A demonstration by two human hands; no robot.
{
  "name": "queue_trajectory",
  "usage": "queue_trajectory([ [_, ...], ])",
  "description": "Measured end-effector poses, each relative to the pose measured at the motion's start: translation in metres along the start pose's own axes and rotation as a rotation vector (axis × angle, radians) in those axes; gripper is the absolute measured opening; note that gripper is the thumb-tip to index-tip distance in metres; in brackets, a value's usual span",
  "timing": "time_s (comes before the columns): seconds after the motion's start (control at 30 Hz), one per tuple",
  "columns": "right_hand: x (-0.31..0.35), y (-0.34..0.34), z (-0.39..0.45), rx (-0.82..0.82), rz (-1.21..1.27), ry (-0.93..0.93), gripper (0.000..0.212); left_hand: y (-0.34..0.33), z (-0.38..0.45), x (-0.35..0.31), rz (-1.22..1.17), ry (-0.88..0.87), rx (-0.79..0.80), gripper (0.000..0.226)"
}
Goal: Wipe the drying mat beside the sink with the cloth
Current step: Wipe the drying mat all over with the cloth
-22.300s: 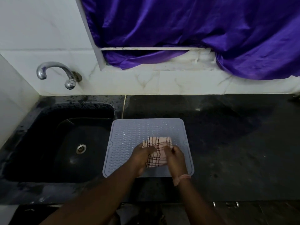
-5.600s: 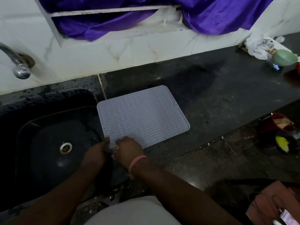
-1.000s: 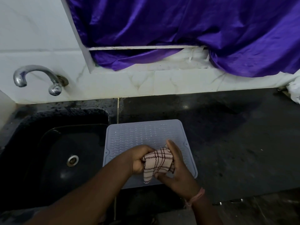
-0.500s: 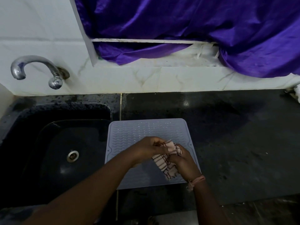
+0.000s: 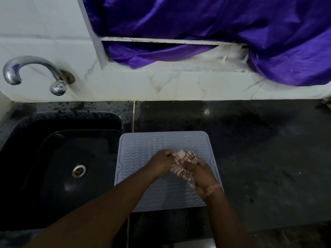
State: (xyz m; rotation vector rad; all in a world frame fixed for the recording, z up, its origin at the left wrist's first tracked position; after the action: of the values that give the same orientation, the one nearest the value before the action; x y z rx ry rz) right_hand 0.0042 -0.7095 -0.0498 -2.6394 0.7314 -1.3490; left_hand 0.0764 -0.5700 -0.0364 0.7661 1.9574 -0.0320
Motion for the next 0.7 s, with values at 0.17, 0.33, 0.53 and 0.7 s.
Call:
queue_trajectory([
  [0.17, 0.077, 0.012, 0.036, -0.576, -0.839, 0.267, 0.021, 0.090, 0.019, 0.025, 0.579, 0.031, -0.280, 0.069],
  [0.33, 0.097, 0.005, 0.079, -0.738, -1.328, 0.168, 0.030, 0.108, 0.017, 0.087, 0.820, 0.176, 0.077, 0.142],
  [0.53, 0.060, -0.118, 0.111, -0.540, -1.690, 0.251, 0.016, 0.106, 0.024, 0.097, 0.830, 0.112, 0.012, 0.139],
  [0.7, 0.016, -0.222, 0.098, -0.217, -1.534, 0.393, 0.017, 0.112, 0.026, 0.105, 0.844, -0.014, 0.018, 0.107],
])
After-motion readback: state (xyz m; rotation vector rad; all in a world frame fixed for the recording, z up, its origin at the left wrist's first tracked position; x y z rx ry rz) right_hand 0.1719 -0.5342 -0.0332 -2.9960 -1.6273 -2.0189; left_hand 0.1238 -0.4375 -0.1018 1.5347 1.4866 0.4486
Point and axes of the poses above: each hand's wrist, its own z-axis towards the middle knuckle, its own y-axis out of the back of the hand, x = y × z, the point moved 6 cm from there along z, towards the middle knuckle, and after that the axes turned 1 degree about -z, right-handed, at the moved point
